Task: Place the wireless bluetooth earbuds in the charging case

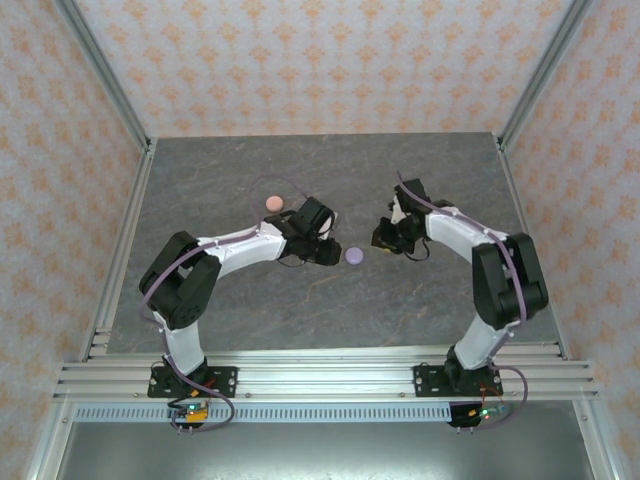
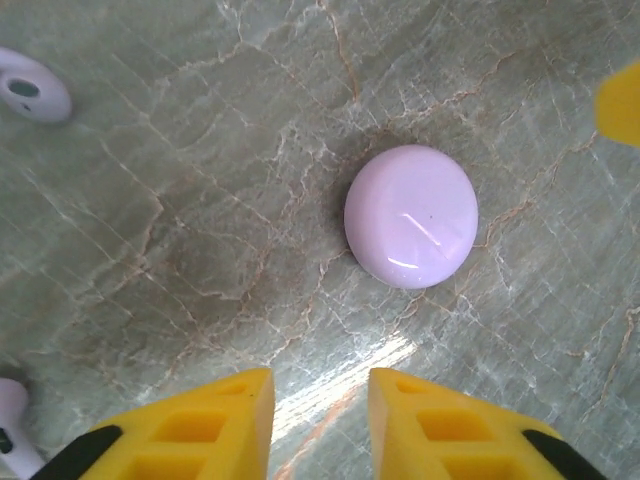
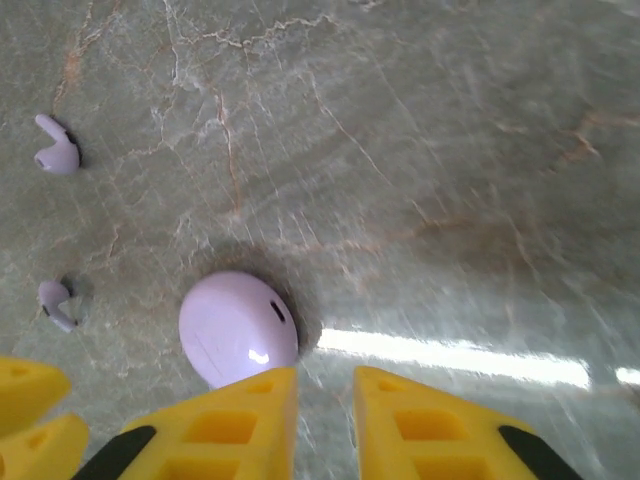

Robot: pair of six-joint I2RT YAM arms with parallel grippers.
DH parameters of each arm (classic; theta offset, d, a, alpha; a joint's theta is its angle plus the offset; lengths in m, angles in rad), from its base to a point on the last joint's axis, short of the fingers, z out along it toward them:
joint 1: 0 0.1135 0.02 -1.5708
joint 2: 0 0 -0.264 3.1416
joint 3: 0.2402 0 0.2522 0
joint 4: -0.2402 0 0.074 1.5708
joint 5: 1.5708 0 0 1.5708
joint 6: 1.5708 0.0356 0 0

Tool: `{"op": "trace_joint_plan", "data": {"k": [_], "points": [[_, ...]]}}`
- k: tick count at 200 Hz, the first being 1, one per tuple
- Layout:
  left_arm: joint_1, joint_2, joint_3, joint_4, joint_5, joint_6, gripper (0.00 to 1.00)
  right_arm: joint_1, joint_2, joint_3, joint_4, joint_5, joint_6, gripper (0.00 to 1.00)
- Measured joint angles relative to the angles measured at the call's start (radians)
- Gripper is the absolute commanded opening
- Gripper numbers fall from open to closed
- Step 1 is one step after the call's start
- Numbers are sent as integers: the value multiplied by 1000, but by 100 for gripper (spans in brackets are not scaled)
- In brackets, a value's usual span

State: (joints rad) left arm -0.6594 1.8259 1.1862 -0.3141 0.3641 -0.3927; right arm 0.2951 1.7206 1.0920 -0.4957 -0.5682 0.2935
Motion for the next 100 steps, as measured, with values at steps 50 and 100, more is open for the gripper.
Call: {"op": "trace_joint_plan", "data": {"k": [50,100], "points": [[-2,39,-17,84,40,-90,21,25,151,145,-20,15,-12,15],[-2,134,2,102,56,-124,15,26,255,244,-44,5,-32,12]]}}
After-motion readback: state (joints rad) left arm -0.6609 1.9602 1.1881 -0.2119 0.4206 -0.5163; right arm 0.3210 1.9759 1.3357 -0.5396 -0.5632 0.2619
